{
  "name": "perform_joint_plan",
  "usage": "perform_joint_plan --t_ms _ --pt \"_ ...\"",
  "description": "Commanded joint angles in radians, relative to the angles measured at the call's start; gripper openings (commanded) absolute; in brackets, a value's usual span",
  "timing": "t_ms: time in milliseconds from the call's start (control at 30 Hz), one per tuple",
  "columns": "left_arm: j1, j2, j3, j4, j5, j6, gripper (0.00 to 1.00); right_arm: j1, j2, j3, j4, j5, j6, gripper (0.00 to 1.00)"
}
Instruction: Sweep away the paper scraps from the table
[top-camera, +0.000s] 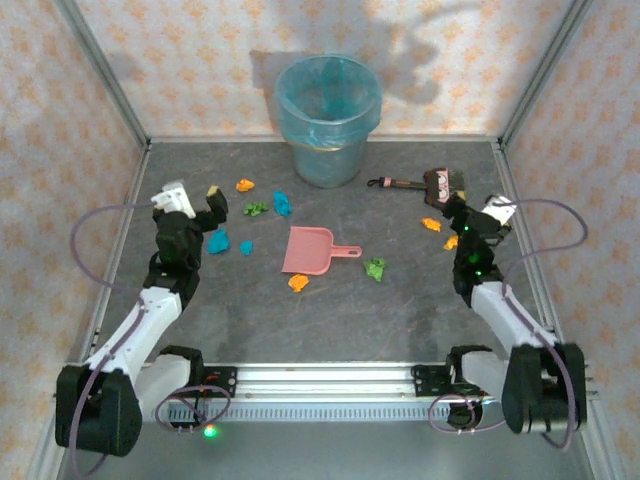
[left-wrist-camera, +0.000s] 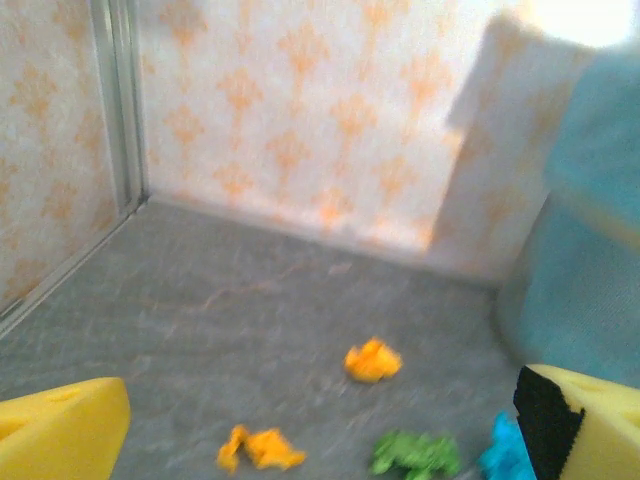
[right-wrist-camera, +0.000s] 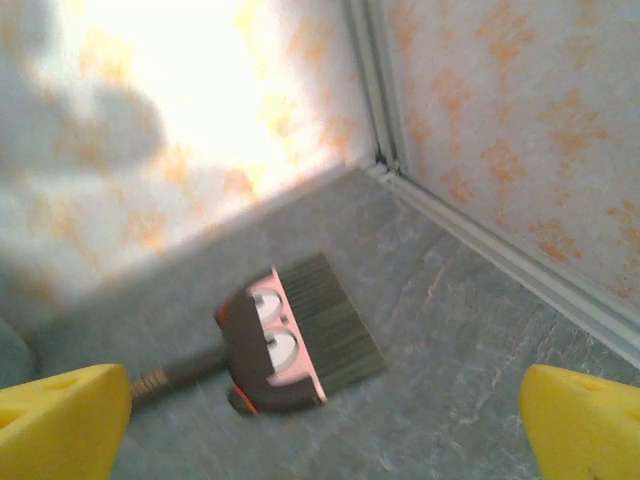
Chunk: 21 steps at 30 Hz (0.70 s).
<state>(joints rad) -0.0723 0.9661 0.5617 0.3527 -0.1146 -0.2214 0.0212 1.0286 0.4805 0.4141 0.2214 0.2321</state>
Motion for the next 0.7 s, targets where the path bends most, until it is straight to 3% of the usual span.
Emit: perform_joint_plan --t_ms 0,100,200,267,433,600,667 --pt "-0.001 -0.034 0.089 -0.191 -0.018 -0.25 1.0 -0.005 -0.138 -0.02 -0.166 0.076 0.325 0.99" --pt "0.01 -0.054 0.182 -0.433 -0.133 -0.461 1.0 -0.017 -0.237 -0.084 -0.12 -0.002 0.351 0.99" --pt "0.04 -0.09 0.174 -0.444 -0.077 -0.514 1.0 -0.019 -0.221 -0.011 -0.251 -0.075 0.354 0.99" --pt "0.041 -0.116 0.157 -0.479 -0.103 -0.615 1.0 -0.019 -0.188 0.015 -0.266 -0.151 0.372 0.99" --pt "0.049 -0.097 0.187 -0.526 -0.013 -0.639 1.0 -0.004 -0.052 0.134 -0.417 -0.344 0.359 0.89" --pt "-0.004 0.048 0.347 -0.749 0.1 -0.628 1.0 0.105 0.106 0.289 -0.672 -0.413 0.251 0.87" --pt "-0.058 0.106 0.42 -0.862 0.074 -0.593 1.0 0.138 0.149 0.327 -0.728 -0.458 0.218 0.87"
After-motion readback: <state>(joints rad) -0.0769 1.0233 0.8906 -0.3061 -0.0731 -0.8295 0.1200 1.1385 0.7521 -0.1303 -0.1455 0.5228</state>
